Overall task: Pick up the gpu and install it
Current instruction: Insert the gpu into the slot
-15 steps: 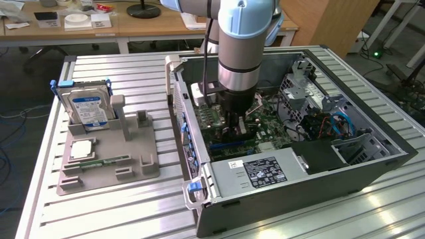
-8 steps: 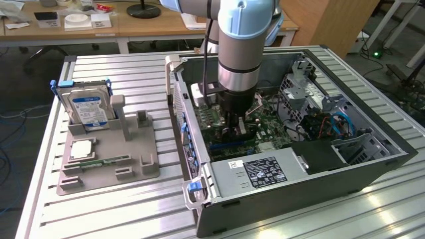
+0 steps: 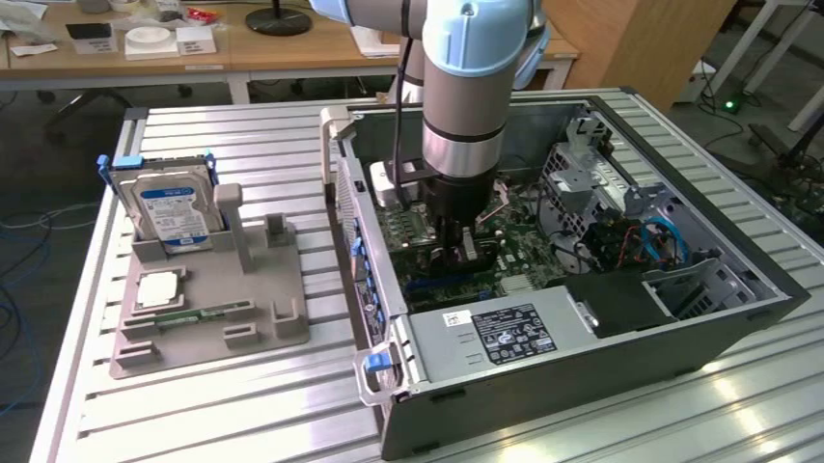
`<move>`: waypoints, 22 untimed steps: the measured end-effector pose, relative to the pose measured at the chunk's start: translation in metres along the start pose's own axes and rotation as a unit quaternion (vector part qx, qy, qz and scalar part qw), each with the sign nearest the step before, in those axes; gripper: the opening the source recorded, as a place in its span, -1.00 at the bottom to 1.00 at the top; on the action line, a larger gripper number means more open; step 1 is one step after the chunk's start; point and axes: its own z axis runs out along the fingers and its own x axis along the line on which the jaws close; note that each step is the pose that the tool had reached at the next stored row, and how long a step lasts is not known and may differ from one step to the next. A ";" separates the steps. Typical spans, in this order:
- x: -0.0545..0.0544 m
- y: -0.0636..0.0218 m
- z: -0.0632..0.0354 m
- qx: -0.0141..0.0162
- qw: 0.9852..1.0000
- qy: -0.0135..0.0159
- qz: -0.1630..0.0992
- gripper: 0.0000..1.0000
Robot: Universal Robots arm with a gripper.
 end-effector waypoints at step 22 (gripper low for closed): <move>0.000 -0.0001 -0.0018 0.000 1.000 0.000 -0.006 -0.46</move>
